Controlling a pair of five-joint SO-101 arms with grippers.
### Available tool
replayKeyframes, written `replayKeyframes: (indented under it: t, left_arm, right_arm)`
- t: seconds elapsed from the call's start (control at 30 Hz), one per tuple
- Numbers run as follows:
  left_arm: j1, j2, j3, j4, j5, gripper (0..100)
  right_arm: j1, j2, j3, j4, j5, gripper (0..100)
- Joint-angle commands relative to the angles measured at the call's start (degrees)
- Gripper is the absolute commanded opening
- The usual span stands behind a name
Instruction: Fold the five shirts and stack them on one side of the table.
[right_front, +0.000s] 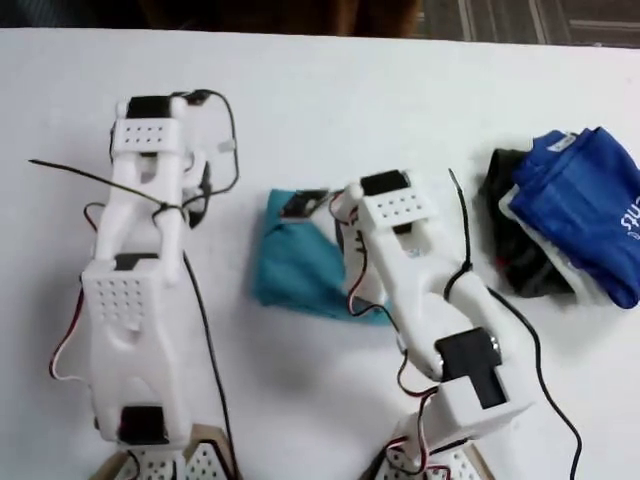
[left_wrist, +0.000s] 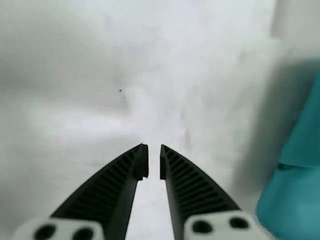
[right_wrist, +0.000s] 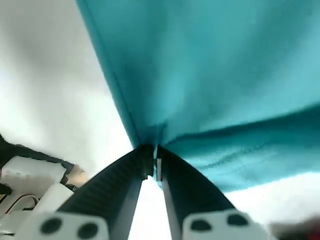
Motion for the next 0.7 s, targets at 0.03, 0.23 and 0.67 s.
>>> replayKeyframes:
  t: [0.03,0.23,0.67]
  left_arm:
    - [4.5,-1.0,-2.2,-1.3,4.1,6]
    - [9.9,-0.7,-9.5,-1.6,6.4,6]
    - [19.4,-0.7,1.3,-8.8,6.5,6]
  right_arm:
    - [0.6,-7.3,-10.0,1.9,0.6,2.0]
    - [2.7,-5.4,-17.8,-6.1,0.1,2.0]
    - [11.4,16.3,-24.4,-18.6,-8.4,2.0]
